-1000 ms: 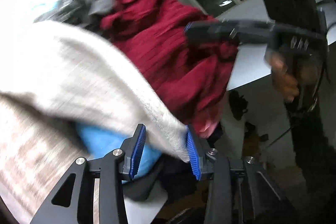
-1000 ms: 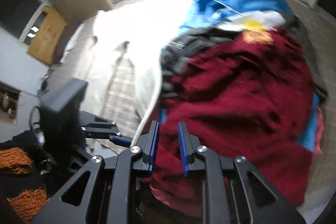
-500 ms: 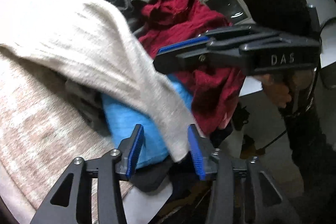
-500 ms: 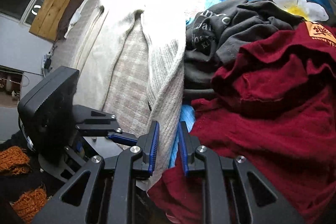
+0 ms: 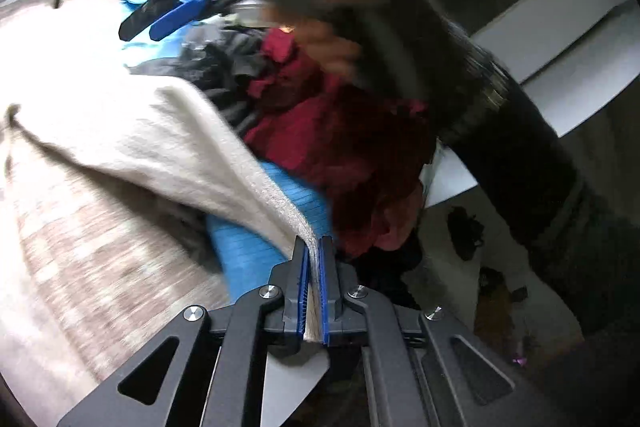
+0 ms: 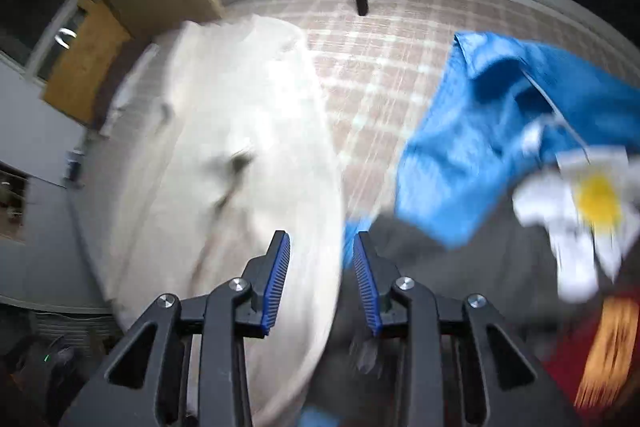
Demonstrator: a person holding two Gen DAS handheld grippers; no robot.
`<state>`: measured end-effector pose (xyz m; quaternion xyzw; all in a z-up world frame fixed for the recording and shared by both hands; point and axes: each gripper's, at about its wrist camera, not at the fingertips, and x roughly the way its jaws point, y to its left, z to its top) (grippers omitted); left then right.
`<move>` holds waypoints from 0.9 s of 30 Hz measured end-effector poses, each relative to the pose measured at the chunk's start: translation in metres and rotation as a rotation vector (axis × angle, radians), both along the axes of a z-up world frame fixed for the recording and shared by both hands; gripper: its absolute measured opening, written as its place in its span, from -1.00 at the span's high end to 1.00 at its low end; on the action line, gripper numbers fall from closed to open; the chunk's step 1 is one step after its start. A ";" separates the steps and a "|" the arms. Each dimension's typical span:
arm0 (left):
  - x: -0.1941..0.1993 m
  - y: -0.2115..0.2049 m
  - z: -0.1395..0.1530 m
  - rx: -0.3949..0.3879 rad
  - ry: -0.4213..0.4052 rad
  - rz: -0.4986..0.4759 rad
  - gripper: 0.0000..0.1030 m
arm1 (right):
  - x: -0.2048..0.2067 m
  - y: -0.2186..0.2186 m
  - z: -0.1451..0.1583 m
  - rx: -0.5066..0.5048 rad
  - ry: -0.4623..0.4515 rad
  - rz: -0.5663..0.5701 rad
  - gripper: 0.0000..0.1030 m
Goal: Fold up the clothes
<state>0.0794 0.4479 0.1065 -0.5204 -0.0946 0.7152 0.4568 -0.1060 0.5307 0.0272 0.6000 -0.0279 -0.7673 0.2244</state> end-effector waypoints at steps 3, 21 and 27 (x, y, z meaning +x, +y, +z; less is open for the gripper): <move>0.000 -0.010 -0.001 -0.011 0.004 0.024 0.95 | -0.032 -0.013 -0.022 -0.033 -0.050 -0.003 0.36; 0.008 -0.154 -0.010 0.069 -0.006 0.273 0.93 | -0.103 -0.107 -0.012 -0.010 -0.008 0.072 0.93; 0.063 -0.245 -0.028 0.140 -0.122 0.489 0.93 | -0.100 -0.185 -0.001 0.111 0.023 0.145 0.92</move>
